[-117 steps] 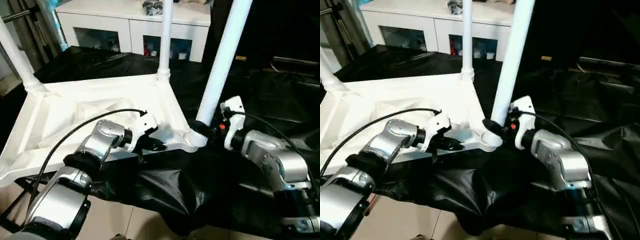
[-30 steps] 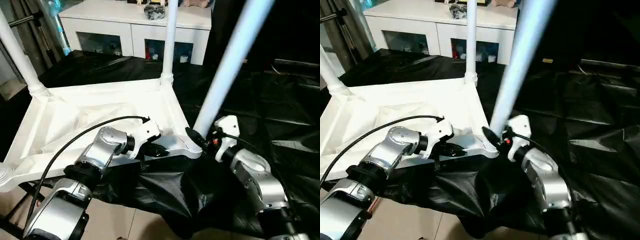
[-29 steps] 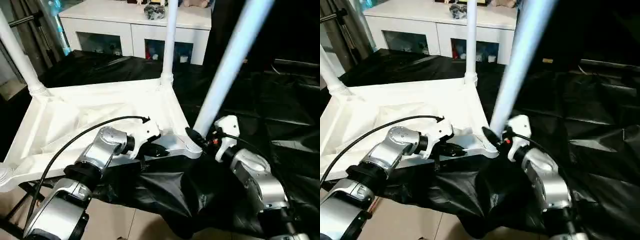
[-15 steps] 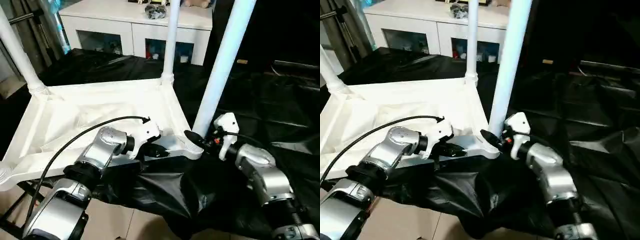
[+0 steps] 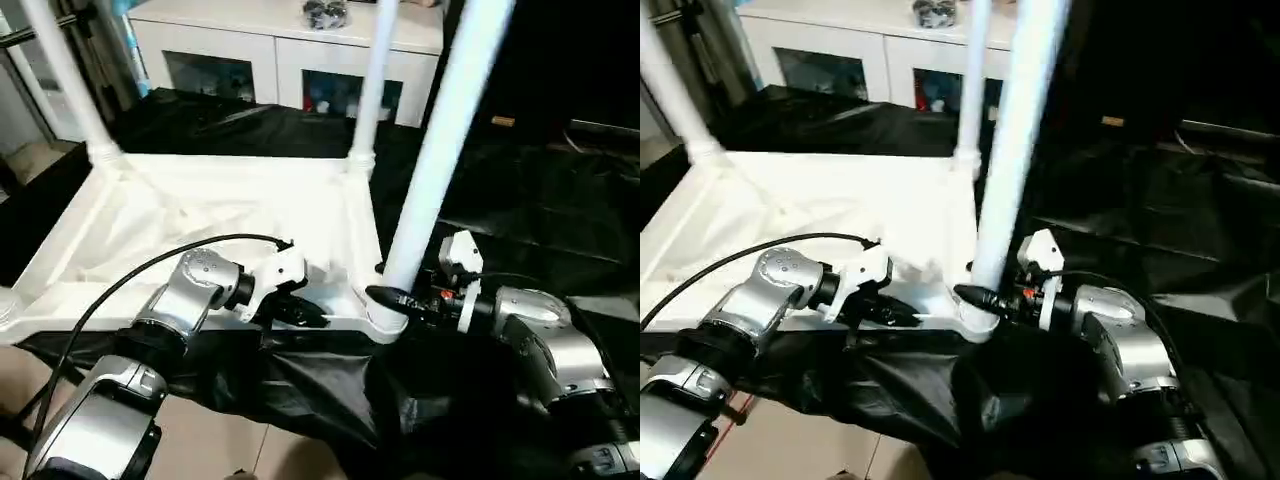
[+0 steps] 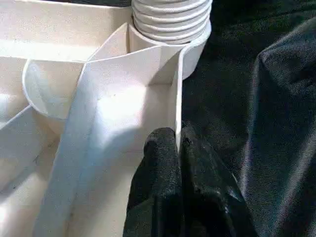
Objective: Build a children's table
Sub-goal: Insert table leg to table base, then rotate leg to tighten
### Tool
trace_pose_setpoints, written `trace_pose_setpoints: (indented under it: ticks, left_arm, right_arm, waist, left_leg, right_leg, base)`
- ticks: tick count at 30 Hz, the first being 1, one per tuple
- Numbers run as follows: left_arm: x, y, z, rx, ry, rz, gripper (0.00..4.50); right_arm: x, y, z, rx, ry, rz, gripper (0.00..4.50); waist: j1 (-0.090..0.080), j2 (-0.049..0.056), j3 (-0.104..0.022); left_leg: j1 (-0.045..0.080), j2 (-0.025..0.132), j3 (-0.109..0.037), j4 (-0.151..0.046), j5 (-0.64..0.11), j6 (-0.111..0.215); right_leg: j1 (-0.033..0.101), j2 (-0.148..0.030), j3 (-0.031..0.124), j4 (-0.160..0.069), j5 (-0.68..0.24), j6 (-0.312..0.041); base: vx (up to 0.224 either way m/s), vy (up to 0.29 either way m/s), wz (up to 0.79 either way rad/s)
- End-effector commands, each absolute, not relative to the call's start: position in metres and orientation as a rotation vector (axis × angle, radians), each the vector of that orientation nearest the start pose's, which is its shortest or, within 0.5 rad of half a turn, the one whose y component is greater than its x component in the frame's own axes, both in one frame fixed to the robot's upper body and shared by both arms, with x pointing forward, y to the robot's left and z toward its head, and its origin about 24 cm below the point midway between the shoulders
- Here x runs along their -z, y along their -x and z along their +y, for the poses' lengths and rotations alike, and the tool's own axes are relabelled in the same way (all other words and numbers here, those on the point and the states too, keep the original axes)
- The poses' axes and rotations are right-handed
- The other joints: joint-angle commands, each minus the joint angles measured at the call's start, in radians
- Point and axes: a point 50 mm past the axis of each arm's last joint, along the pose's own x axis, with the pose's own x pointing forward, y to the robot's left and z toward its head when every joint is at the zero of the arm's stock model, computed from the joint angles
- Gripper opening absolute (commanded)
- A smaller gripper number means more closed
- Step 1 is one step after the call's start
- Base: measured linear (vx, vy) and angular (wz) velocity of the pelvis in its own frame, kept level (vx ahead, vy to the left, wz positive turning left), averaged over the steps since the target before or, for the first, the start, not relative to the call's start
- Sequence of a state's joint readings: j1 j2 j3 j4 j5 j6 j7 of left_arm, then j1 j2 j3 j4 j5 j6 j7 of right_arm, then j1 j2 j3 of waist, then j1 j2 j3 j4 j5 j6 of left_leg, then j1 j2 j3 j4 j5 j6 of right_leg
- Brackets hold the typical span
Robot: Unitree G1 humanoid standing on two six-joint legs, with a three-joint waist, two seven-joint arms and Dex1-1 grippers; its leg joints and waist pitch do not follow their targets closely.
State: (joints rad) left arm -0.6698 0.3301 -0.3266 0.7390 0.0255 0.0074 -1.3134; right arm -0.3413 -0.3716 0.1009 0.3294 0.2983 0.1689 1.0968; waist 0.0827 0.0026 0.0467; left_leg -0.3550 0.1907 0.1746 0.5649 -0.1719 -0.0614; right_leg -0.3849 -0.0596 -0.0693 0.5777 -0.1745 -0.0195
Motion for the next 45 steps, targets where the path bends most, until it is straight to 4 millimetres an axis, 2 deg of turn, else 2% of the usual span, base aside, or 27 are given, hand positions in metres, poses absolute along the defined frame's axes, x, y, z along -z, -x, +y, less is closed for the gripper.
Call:
trace_pose_setpoints:
  ticks: [1, 6, 8, 12, 14, 21, 31, 33, 35, 36, 38, 40, 42, 43, 44, 45]
  left_arm:
    - [-0.069, -0.333, 0.114, 1.405, -0.424, 0.350, 0.00]
    - [-0.070, -0.336, 0.114, 1.362, -0.414, 0.336, 0.00]
    - [-0.070, -0.339, 0.115, 1.312, -0.412, 0.328, 0.00]
    - [-0.071, -0.341, 0.114, 1.280, -0.385, 0.308, 0.00]
    - [-0.071, -0.341, 0.113, 1.282, -0.385, 0.306, 0.00]
    - [-0.071, -0.341, 0.111, 1.286, -0.372, 0.284, 0.00]
    - [-0.070, -0.341, 0.113, 1.285, -0.374, 0.293, 0.00]
    - [-0.071, -0.343, 0.113, 1.270, -0.370, 0.295, 0.00]
    - [-0.072, -0.345, 0.112, 1.242, -0.364, 0.300, 0.00]
    - [-0.072, -0.347, 0.111, 1.228, -0.362, 0.302, 0.00]
    - [-0.074, -0.355, 0.106, 1.126, -0.345, 0.315, 0.00]
    - [-0.075, -0.361, 0.096, 1.050, -0.331, 0.324, 0.00]
    - [-0.075, -0.364, 0.087, 1.002, -0.325, 0.331, 0.00]
    - [-0.074, -0.367, 0.077, 0.955, -0.324, 0.341, 0.00]
    - [-0.073, -0.367, 0.070, 0.930, -0.324, 0.346, 0.00]
    - [-0.073, -0.367, 0.069, 0.926, -0.325, 0.347, 0.00]
  right_arm:
    - [-0.018, -0.266, -0.140, -1.234, 0.006, 0.394, 1.89]
    - [-0.017, -0.269, -0.141, -1.186, 0.021, 0.369, 1.89]
    - [-0.017, -0.269, -0.141, -1.165, 0.037, 0.354, 1.89]
    - [-0.015, -0.264, -0.139, -1.157, 0.021, 0.350, 1.89]
    - [-0.013, -0.263, -0.139, -1.159, 0.025, 0.358, 1.89]
    - [-0.003, -0.263, -0.143, -1.127, 0.030, 0.380, 1.89]
    - [0.005, -0.265, -0.149, -1.079, 0.029, 0.389, 1.89]
    - [0.008, -0.274, -0.153, -0.995, 0.019, 0.387, 1.89]
    - [0.010, -0.283, -0.158, -0.890, 0.026, 0.389, 1.89]
    - [0.011, -0.287, -0.159, -0.845, 0.033, 0.388, 1.89]
    - [0.012, -0.301, -0.163, -0.652, 0.034, 0.396, 1.89]
    - [0.012, -0.310, -0.158, -0.552, 0.005, 0.410, 1.89]
    - [0.012, -0.316, -0.152, -0.509, -0.003, 0.423, 1.89]
    - [0.011, -0.321, -0.145, -0.481, 0.000, 0.432, 1.89]
    - [0.010, -0.324, -0.141, -0.459, -0.004, 0.441, 1.89]
    - [0.010, -0.325, -0.140, -0.455, -0.004, 0.442, 1.89]
  waist:
    - [0.001, -0.005, -0.055]
    - [0.001, -0.005, -0.052]
    - [-0.001, -0.008, -0.049]
    - [-0.001, -0.009, -0.047]
    - [-0.002, -0.008, -0.047]
    - [-0.003, -0.008, -0.050]
    - [-0.007, -0.007, -0.048]
    - [-0.011, -0.007, -0.048]
    - [-0.026, -0.006, -0.046]
    - [-0.026, -0.006, -0.046]
    - [-0.037, -0.006, -0.046]
    - [-0.039, -0.006, -0.047]
    - [-0.042, -0.007, -0.049]
    - [-0.043, -0.002, -0.052]
    - [-0.041, -0.003, -0.052]
    - [-0.040, -0.005, -0.054]
  left_leg:
    - [0.009, 0.046, -0.008, -0.061, -0.237, 0.046]
    - [0.012, 0.047, -0.012, -0.066, -0.272, 0.031]
    - [0.013, 0.044, -0.012, -0.067, -0.285, 0.029]
    - [0.016, 0.044, -0.014, -0.068, -0.311, 0.027]
    - [0.015, 0.044, -0.015, -0.069, -0.315, 0.027]
    - [0.014, 0.045, -0.013, -0.066, -0.304, 0.031]
    - [0.016, 0.045, -0.015, -0.068, -0.332, 0.027]
    - [0.016, 0.043, -0.015, -0.068, -0.338, 0.023]
    - [0.015, 0.041, -0.018, -0.068, -0.355, 0.011]
    - [0.015, 0.041, -0.018, -0.068, -0.355, 0.011]
    - [0.018, 0.039, -0.019, -0.067, -0.362, 0.000]
    - [0.018, 0.037, -0.018, -0.065, -0.356, -0.001]
    - [0.014, 0.037, -0.017, -0.065, -0.340, 0.006]
    - [0.017, 0.038, -0.014, -0.062, -0.332, 0.007]
    - [0.016, 0.036, -0.015, -0.061, -0.327, 0.006]
    - [0.012, 0.035, -0.015, -0.061, -0.306, 0.013]
  right_leg:
    - [0.040, -0.090, 0.048, -0.072, -0.310, -0.196]
    - [0.037, -0.089, 0.049, -0.077, -0.364, -0.176]
    - [0.036, -0.088, 0.049, -0.080, -0.382, -0.171]
    - [0.033, -0.091, 0.050, -0.089, -0.456, -0.144]
    - [0.032, -0.090, 0.049, -0.090, -0.463, -0.139]
    - [0.032, -0.090, 0.050, -0.083, -0.398, -0.166]
    - [0.030, -0.091, 0.050, -0.088, -0.442, -0.157]
    - [0.029, -0.090, 0.049, -0.088, -0.448, -0.159]
    - [0.028, -0.090, 0.044, -0.090, -0.478, -0.159]
    - [0.028, -0.090, 0.044, -0.090, -0.478, -0.159]
    - [0.025, -0.088, 0.044, -0.090, -0.486, -0.159]
    - [0.025, -0.087, 0.045, -0.092, -0.480, -0.157]
    - [0.028, -0.086, 0.045, -0.089, -0.445, -0.168]
    - [0.026, -0.085, 0.048, -0.086, -0.409, -0.180]
    - [0.027, -0.085, 0.047, -0.085, -0.398, -0.184]
    - [0.034, -0.085, 0.046, -0.080, -0.367, -0.194]
  base:
    - [0.000, 0.000, 0.00]
    - [0.000, 0.000, 0.00]
    - [0.000, 0.000, 0.00]
    - [0.000, 0.000, 0.00]
    - [0.000, 0.000, 0.00]
    - [0.000, 0.000, 0.00]
    - [0.000, 0.000, 0.00]
    - [0.000, 0.000, 0.00]
    - [0.000, 0.000, 0.00]
    - [0.000, 0.000, 0.00]
    - [0.000, 0.000, 0.00]
    - [0.000, 0.000, 0.00]
    - [0.000, 0.000, 0.00]
    - [0.000, 0.000, 0.00]
    - [0.000, 0.000, 0.00]
    - [0.000, 0.000, 0.00]
